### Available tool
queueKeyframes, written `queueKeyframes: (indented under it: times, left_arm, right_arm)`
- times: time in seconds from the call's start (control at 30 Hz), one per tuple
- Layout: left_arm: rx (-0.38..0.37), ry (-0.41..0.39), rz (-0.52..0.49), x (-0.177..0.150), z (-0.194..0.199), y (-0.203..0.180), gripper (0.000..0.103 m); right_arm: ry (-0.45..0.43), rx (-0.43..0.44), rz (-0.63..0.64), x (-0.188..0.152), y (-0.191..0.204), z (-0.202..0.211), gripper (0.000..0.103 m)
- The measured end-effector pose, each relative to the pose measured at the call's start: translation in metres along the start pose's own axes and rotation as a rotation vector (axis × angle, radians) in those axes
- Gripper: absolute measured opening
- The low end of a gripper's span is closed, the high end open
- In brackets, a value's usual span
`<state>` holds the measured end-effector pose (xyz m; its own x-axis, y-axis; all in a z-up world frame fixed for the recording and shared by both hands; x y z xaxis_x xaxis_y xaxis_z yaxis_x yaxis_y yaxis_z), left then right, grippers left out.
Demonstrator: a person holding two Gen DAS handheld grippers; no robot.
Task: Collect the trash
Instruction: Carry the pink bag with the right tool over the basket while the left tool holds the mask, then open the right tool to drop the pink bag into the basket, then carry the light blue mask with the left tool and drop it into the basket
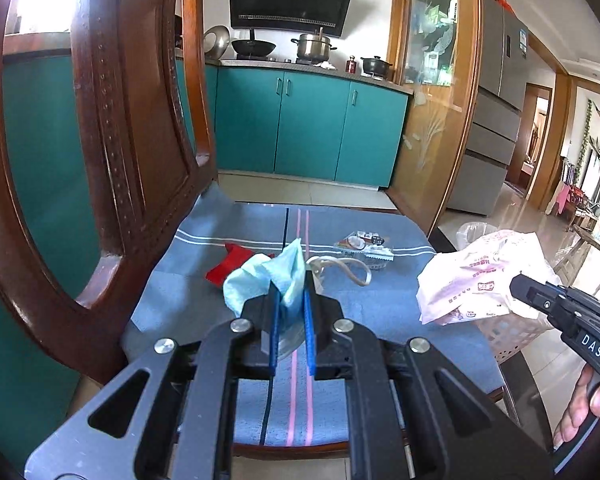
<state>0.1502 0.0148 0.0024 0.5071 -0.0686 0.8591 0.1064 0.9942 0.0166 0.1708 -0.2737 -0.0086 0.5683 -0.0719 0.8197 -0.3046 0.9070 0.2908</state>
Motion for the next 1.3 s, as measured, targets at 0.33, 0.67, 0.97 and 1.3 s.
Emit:
queueKeyframes:
  times: [0.33, 0.67, 0.97, 1.3]
  left_arm:
    - [0.000, -0.003, -0.008, 0.000, 0.001, -0.002, 0.011]
    - [-0.008, 0.004, -0.017, 0.000, -0.001, -0.005, 0.011]
    - [-0.089, 0.004, -0.058, 0.001, -0.007, -0.034, 0.011]
    - [-0.483, -0.006, -0.120, 0.080, -0.059, -0.211, 0.020]
  right_arm:
    - [0.005, 0.009, 0.009, 0.001, 0.002, -0.001, 0.006]
    - [-0.200, -0.070, -0.114, 0.021, -0.036, 0.034, 0.006]
    - [-0.378, -0.169, -0.746, 0.007, -0.176, 0.074, 0.093]
    - [-0.716, -0.321, -0.816, -0.006, -0.176, 0.139, 0.093]
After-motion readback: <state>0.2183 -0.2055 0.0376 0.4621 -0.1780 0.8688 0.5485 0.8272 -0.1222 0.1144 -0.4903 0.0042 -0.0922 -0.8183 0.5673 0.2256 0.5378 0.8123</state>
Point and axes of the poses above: each gripper's, at about its wrist camera, not at the fingertips, and z roughly against the way its jaws point, y to its left, x to its top, the point moved 1 cm from there along -z, roughly the way its jaws point, and after that the axes turned 8 degrees about -z, right-handed, at the moved point
